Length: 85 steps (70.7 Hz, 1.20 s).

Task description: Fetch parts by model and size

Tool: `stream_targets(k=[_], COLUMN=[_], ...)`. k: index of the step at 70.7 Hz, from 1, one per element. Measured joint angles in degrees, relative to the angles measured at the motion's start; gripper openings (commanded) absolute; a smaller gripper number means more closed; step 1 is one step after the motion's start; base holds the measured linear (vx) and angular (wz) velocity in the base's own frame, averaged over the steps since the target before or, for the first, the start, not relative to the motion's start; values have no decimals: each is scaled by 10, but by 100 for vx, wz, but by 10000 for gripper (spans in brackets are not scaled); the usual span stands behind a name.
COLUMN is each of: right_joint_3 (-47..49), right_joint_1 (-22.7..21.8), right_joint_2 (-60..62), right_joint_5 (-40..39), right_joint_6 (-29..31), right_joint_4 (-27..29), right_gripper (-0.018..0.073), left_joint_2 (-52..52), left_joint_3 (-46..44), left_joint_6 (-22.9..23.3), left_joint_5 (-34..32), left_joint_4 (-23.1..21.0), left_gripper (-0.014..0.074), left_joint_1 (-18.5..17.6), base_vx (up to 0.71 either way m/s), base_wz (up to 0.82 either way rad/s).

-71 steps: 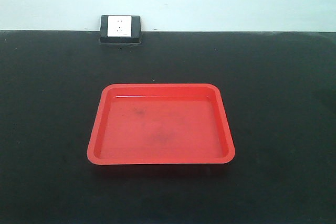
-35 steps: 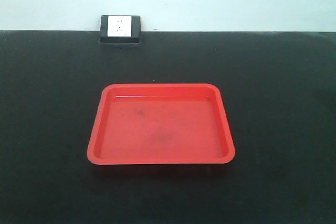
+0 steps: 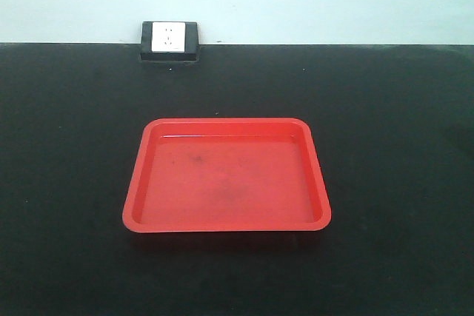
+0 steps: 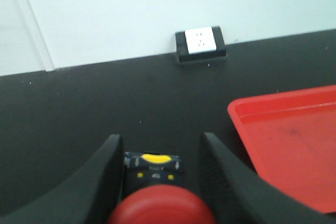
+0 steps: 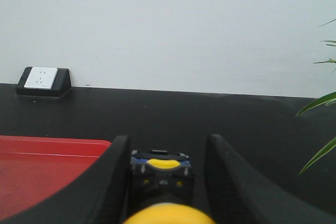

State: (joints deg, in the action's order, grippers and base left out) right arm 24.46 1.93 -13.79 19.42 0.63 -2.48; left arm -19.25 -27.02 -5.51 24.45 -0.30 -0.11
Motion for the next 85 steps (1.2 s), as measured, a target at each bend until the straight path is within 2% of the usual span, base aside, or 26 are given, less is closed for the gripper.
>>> stream_targets(k=[11,23,31,47,54,75,80,85], right_joint_3=[0,0,0,0,0,0,0,0], right_joint_1=[0,0,0,0,0,0,0,0], right_joint_2=[0,0,0,0,0,0,0,0], right_joint_5=[-2,-7,-7,-17,-30,-46,-46,-47], right_joint_6=[0,0,0,0,0,0,0,0], right_joint_4=[0,0,0,1,1,1,1,1], right_gripper=[-8,-8,-8,-8,-8,-8,-8,-8], left_joint_2=[-29,-123,-197,-319,-370,-544,-584,-621], left_joint_3=[-26,-103,-160,-232,-256,-374,-407,-440], left_joint_6=[1,1,-6,-111,-136,-143,-125,-80], left_joint_5=[-5,21,41,66,76,127,137,148], left_joint_4=[-21,-43,-78,-195,-229,-236,-222,-191], left_gripper=[-4,-4,-4,-4,-4,-4,-4,-4], left_joint_1=[0,0,0,-24,-41,-116,-136,-153], base_vx=[0,0,0,0,0,0,0,0], base_wz=[0,0,0,0,0,0,0,0])
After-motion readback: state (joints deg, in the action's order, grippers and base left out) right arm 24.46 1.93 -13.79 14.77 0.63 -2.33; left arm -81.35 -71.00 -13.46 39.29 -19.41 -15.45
